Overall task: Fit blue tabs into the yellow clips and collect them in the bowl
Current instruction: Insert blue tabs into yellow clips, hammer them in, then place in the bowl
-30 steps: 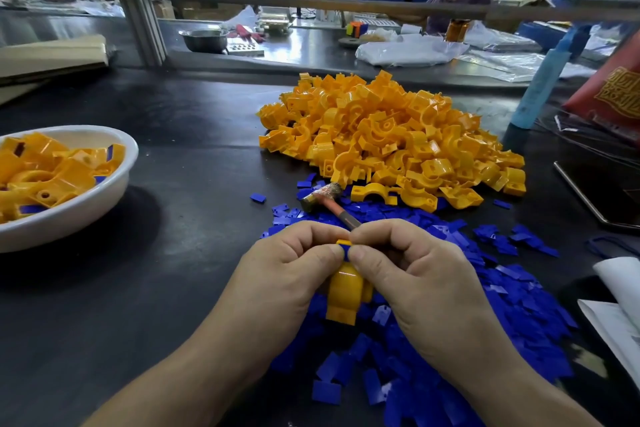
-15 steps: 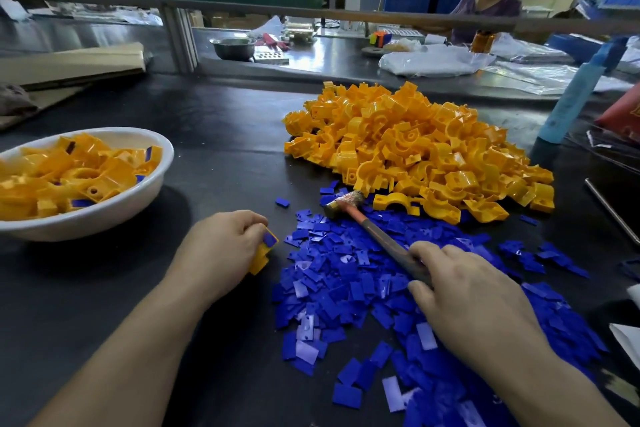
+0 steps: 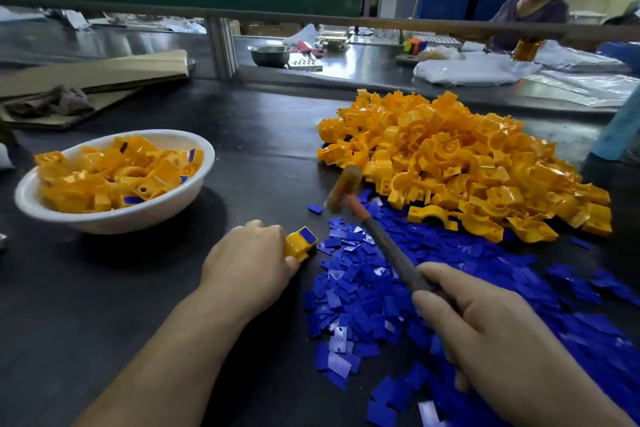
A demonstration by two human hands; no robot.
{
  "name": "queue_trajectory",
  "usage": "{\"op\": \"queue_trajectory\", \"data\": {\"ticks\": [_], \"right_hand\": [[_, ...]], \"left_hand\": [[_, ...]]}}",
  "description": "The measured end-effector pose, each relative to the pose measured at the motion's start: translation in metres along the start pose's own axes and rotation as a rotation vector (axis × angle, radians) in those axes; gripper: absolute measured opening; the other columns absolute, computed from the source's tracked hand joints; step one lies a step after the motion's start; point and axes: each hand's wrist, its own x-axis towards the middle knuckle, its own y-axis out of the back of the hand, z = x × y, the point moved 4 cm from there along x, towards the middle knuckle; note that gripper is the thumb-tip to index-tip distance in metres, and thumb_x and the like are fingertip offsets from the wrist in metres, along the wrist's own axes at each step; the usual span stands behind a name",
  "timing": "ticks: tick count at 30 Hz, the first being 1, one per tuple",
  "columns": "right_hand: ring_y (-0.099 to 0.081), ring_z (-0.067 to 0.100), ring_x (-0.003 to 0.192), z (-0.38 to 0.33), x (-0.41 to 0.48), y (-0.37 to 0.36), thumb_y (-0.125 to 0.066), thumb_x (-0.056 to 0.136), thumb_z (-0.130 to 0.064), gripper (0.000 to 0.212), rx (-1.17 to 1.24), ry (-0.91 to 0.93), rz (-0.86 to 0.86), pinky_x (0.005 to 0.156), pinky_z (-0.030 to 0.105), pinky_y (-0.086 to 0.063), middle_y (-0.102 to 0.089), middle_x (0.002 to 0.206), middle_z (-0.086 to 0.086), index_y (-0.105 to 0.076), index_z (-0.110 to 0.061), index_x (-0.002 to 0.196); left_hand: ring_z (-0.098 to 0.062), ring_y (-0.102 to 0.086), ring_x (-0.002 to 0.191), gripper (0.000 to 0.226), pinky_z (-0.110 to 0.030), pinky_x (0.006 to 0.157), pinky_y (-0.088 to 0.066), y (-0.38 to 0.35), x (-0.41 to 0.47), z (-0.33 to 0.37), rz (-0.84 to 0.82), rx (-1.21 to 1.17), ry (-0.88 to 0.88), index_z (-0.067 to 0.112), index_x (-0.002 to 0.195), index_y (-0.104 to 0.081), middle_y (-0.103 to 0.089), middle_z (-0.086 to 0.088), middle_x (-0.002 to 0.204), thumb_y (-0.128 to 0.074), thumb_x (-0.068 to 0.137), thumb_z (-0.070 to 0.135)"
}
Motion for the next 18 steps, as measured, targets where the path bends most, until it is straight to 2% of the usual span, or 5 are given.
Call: {"op": "queue_trajectory", "data": {"ticks": [4, 10, 13, 15, 18], "right_hand": [[-0.055, -0.010, 0.072, -0.007, 0.000, -0.002, -0.043, 0.088, -0.051, 0.009, -0.070, 0.048, -0.014, 0.053, 0.017, -0.045, -0.050, 0.085, -0.041, -0.047, -0.054, 0.096], [-0.059, -0.005, 0.072, -0.015, -0.002, 0.005, -0.046, 0.085, -0.048, 0.028, -0.029, 0.118, 0.095, 0.050, 0.015, -0.045, -0.053, 0.092, -0.038, -0.038, -0.075, 0.086], [-0.054, -0.012, 0.081, -0.016, -0.002, 0.003, -0.041, 0.082, -0.055, 0.011, -0.081, 0.130, 0.105, 0.067, 0.006, -0.043, -0.047, 0.095, -0.045, -0.042, -0.066, 0.085], [-0.053, -0.014, 0.085, -0.020, -0.004, 0.002, -0.032, 0.073, -0.062, 0.018, -0.092, 0.175, 0.129, 0.073, 0.001, -0.038, -0.054, 0.091, -0.037, -0.043, -0.061, 0.088], [-0.056, -0.001, 0.087, -0.020, -0.004, -0.007, -0.039, 0.087, -0.054, 0.029, -0.201, 0.229, 0.135, 0.073, 0.009, -0.044, -0.059, 0.088, -0.018, -0.048, -0.048, 0.114]], "left_hand": [[-0.021, -0.058, 0.094, 0.032, -0.032, 0.067, -0.045, -0.002, 0.001, -0.003, 0.007, 0.040, -0.014, 0.027, 0.105, -0.065, -0.051, 0.003, 0.094, -0.047, 0.093, 0.050], [-0.022, -0.054, 0.113, 0.061, -0.038, 0.085, -0.048, -0.003, 0.001, -0.001, 0.034, -0.047, 0.035, 0.024, 0.130, -0.051, -0.056, -0.001, 0.124, -0.053, 0.083, 0.064], [-0.020, -0.055, 0.105, 0.053, -0.035, 0.080, -0.049, -0.006, 0.003, 0.001, 0.064, -0.001, 0.014, 0.026, 0.120, -0.059, -0.058, 0.001, 0.114, -0.056, 0.084, 0.065], [-0.020, -0.056, 0.100, 0.046, -0.034, 0.076, -0.049, -0.006, 0.005, 0.000, 0.061, 0.010, 0.006, 0.027, 0.114, -0.062, -0.058, 0.001, 0.109, -0.055, 0.085, 0.062], [-0.020, -0.056, 0.095, 0.043, -0.033, 0.070, -0.046, -0.007, 0.006, 0.000, 0.053, 0.012, -0.003, 0.026, 0.109, -0.064, -0.056, 0.001, 0.102, -0.055, 0.086, 0.061]]}}
